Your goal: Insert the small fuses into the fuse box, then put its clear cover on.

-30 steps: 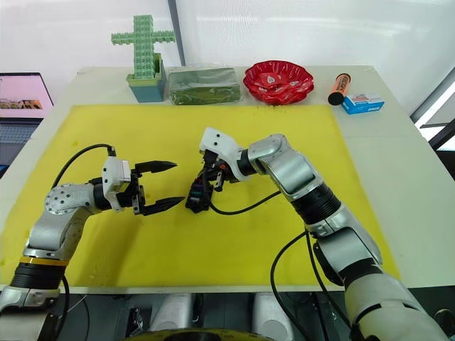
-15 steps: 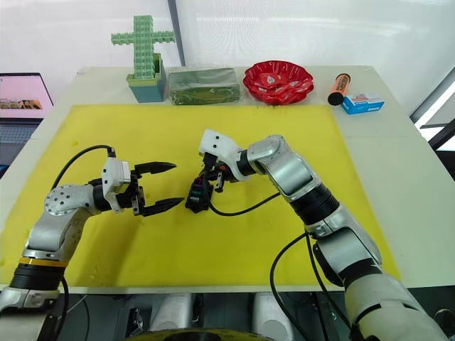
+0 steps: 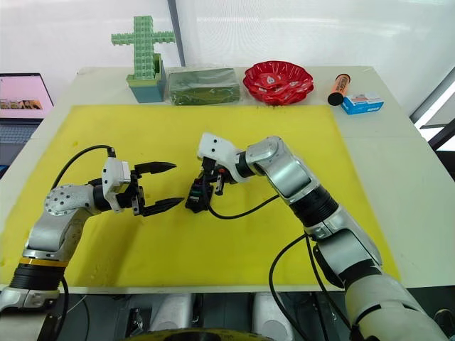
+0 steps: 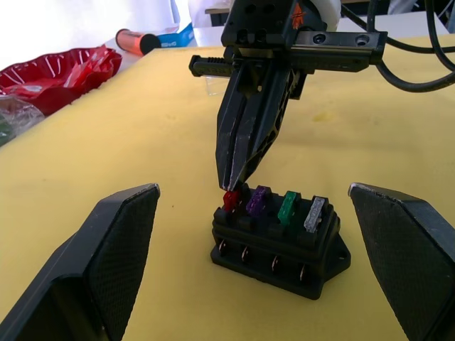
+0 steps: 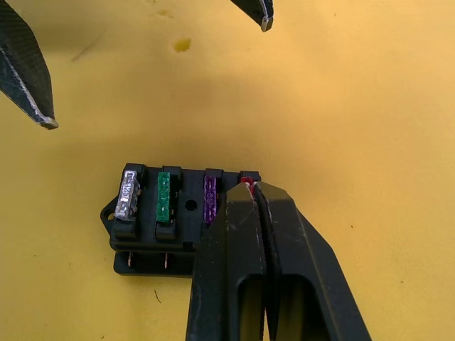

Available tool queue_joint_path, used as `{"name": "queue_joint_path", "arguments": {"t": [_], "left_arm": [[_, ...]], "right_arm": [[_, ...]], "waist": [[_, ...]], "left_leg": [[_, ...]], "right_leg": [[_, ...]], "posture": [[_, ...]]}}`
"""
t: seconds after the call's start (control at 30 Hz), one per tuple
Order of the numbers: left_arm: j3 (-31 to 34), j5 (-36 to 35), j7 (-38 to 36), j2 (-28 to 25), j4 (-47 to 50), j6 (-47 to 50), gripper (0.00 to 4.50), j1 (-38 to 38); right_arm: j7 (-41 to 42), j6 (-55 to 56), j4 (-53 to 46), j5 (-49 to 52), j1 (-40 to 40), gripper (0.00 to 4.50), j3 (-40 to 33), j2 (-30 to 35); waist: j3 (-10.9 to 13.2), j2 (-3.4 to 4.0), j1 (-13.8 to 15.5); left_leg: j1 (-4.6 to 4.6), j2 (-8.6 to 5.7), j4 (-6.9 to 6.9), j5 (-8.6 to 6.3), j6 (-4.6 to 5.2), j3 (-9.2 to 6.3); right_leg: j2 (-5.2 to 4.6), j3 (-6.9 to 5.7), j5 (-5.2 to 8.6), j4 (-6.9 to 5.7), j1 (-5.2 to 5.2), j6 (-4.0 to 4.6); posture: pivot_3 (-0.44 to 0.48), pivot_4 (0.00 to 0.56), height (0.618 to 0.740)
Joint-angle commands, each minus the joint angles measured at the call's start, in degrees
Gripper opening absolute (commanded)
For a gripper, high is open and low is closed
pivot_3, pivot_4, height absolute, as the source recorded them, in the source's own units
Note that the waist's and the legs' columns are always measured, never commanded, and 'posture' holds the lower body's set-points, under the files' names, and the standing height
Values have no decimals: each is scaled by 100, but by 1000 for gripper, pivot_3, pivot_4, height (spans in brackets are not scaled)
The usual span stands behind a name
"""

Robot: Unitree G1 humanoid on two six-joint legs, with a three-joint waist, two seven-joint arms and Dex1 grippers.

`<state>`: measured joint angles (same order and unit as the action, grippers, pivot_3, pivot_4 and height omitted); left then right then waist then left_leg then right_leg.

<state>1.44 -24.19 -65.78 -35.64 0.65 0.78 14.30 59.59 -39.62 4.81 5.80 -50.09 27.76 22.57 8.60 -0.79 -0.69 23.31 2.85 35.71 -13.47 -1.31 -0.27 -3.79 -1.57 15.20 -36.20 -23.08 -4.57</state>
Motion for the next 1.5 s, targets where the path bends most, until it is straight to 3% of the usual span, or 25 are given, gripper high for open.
{"name": "queue_joint_path", "arguments": {"t": [0.03,0.47,1.17,1.5], "left_arm": [[110,5,30,-49,101,-66,4500,37],[110,-2,39,-45,144,-66,4500,1],[110,-31,-34,-98,188,-58,4500,-55],[67,27,-85,-134,164,-106,4500,-71]], "right_arm": [[65,-49,26,-127,86,38,186,25],[-195,-454,269,-313,102,38,221,-87],[-154,-749,-300,-333,510,38,406,-72],[-333,-1086,57,-248,461,38,125,-305]], "waist": [[0,0,0],[-1,0,6],[-2,0,-1],[-6,-5,-14]], "left_leg": [[0,0,0,0,0,0],[-9,0,0,0,0,0],[-28,0,-4,0,0,-1],[-76,2,-34,-1,1,5]], "right_leg": [[0,0,0,0,0,0],[0,0,0,1,11,0],[0,-1,1,4,30,2],[1,4,10,5,56,17]], "posture": [[0,150,740],[0,150,740],[0,150,740],[0,150,740]]}}
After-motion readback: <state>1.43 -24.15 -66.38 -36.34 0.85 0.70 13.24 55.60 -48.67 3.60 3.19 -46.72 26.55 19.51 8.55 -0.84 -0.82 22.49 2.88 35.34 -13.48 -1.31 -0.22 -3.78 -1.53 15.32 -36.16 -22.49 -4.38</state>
